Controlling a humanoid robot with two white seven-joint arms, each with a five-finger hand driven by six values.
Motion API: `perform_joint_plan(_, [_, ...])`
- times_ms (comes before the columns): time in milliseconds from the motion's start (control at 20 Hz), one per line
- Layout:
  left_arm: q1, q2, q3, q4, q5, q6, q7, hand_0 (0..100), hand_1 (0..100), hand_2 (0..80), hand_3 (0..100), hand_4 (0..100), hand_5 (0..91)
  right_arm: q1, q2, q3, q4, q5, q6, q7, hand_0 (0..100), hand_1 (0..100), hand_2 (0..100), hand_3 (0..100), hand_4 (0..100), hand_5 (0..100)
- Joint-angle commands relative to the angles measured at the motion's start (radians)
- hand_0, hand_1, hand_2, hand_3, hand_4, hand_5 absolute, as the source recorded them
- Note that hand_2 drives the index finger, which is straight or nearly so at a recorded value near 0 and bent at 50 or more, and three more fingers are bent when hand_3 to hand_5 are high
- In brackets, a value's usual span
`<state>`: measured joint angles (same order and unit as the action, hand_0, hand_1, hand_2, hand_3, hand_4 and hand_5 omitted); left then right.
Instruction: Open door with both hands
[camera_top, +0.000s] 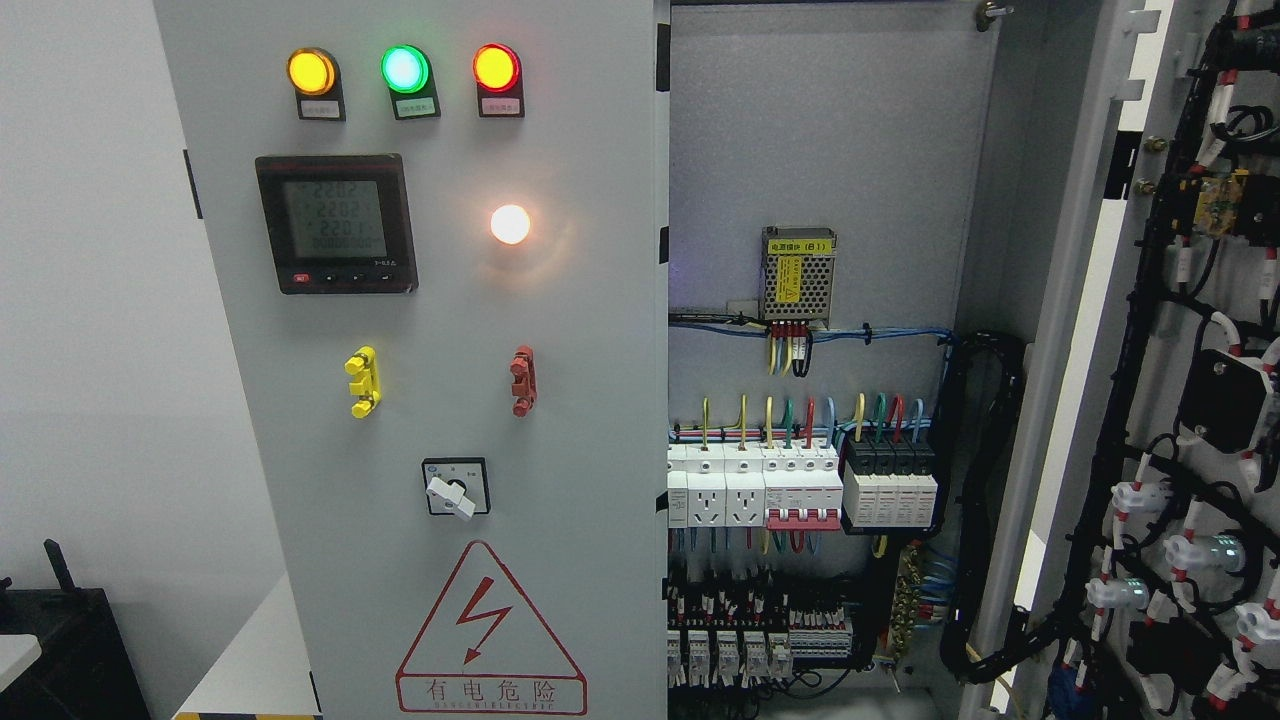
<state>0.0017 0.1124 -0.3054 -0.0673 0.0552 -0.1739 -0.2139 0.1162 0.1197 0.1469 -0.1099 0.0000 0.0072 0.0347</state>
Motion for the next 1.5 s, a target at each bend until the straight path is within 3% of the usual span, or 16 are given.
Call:
perform_joint_plan(0, [-0.022,-0.146,0.320,0.146,-0.156,0.005,0.013,0,0,0.0,0,4,0.0,0.000,-0.002,-0.003,-0.004,0.012,-0.001,-0.001,0,0,0,0,0,0])
perform_joint_plan(150, [-0.017,-0.146,0.423,0.147,-0.268,0.007,0.019,0,0,0.0,0,4,0.0,0.000,-0.003,-0.001,-0.004,0.014,-0.001,-0.001,0,0,0,0,0,0])
perform_joint_plan(351, [-0.016,-0.146,0.508,0.146,-0.339,0.053,0.024,0,0,0.0,0,4,0.0,0.000,-0.011,0.000,-0.017,0.014,-0.001,-0.002,0,0,0,0,0,0])
perform_joint_plan(551, [-0.009,-0.146,0.571,0.147,-0.420,0.062,0.024,0,0,0.0,0,4,0.0,0.057,-0.018,-0.003,-0.166,0.011,0.002,-0.004,0,0,0,0,0,0])
perform_joint_plan(751, [-0.008,-0.146,0.594,0.146,-0.436,0.060,0.024,0,0,0.0,0,4,0.0,0.172,-0.089,-0.003,-0.406,0.009,-0.001,-0.003,0,0,0,0,0,0])
perform_joint_plan(851, [-0.008,-0.146,0.632,0.146,-0.443,0.062,0.025,0,0,0.0,0,4,0.0,0.230,-0.106,-0.003,-0.537,0.009,-0.003,-0.001,0,0,0,0,0,0])
perform_joint_plan(1152, [-0.008,-0.146,0.644,0.146,-0.448,0.059,0.024,0,0,0.0,0,4,0.0,0.376,-0.118,-0.006,-0.807,0.009,-0.007,-0.002,0,0,0,0,0,0])
perform_joint_plan(1452, [-0.008,-0.146,0.641,0.144,-0.446,0.057,0.024,0,0,0.0,0,4,0.0,0.502,-0.123,-0.029,-1.016,0.011,-0.071,-0.007,0,0,0,0,0,0])
